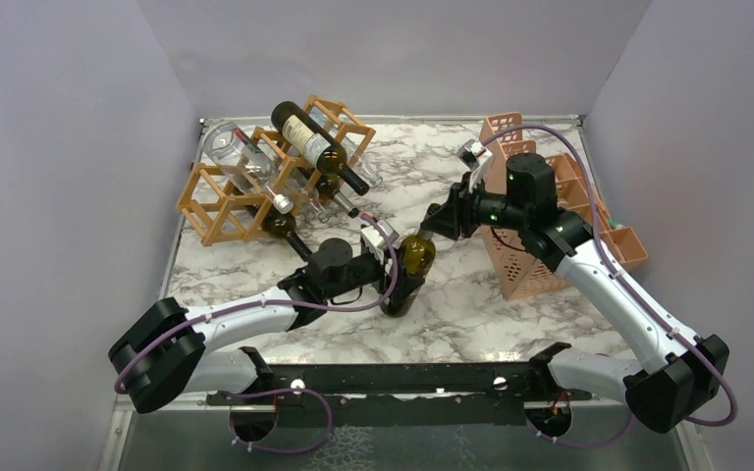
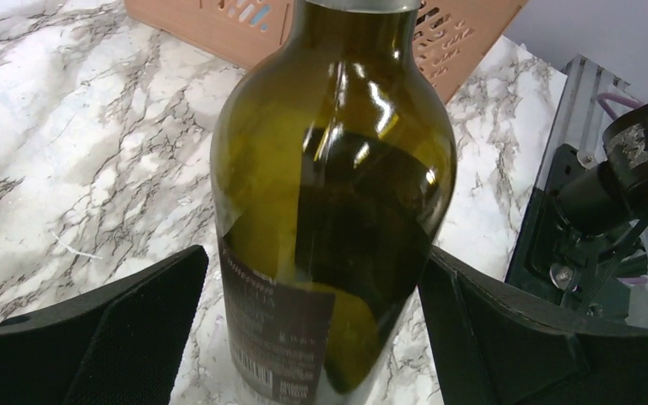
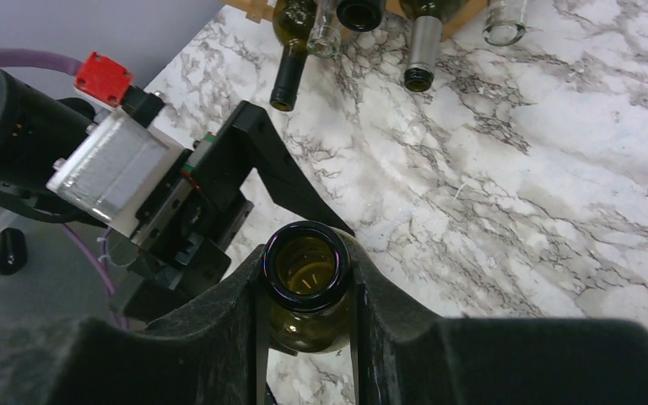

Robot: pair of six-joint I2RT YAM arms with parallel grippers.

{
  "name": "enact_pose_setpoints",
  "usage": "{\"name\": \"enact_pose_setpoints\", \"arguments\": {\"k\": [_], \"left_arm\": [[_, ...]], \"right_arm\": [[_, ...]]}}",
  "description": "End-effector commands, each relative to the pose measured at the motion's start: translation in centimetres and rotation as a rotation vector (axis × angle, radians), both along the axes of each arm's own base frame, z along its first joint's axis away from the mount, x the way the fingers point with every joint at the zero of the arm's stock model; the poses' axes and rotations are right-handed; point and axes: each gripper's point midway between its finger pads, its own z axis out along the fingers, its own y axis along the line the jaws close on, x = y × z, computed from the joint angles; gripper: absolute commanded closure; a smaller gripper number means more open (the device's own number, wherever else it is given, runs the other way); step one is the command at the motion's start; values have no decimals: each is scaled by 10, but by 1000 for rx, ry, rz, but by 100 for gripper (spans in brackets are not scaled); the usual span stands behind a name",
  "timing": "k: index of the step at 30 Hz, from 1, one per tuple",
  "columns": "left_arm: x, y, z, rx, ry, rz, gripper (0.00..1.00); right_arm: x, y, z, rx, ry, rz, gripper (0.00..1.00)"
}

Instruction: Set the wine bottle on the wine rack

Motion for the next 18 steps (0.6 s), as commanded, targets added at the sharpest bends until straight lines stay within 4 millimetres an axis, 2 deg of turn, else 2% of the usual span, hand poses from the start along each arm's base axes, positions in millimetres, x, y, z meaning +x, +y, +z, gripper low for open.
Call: {"name": "enact_pose_setpoints", "arguments": {"k": [1, 4, 7, 9, 16, 17, 18], "left_arm": [[-1, -11, 8, -40, -78, -47, 1], [-14, -17, 13, -98, -100, -125, 1], [-17, -16, 16, -114, -130, -138, 2], [-17, -15, 17, -110, -146, -139, 10], [-12, -10, 39, -123, -243, -113, 65], [-12, -11, 44, -120, -274, -123, 79], [-9, -10, 49, -116, -307, -119, 98]], "right_arm": [[-13, 14, 35, 127, -42, 94, 99], [-21, 15, 39, 140, -72, 137, 99], [-24, 12, 42, 140, -94, 138, 99], [-27, 12, 44, 145, -100, 147, 99], [-42, 10, 54, 163, -118, 194, 99], [-45, 9, 57, 167, -125, 201, 98], [-48, 8, 59, 168, -126, 202, 93]]}}
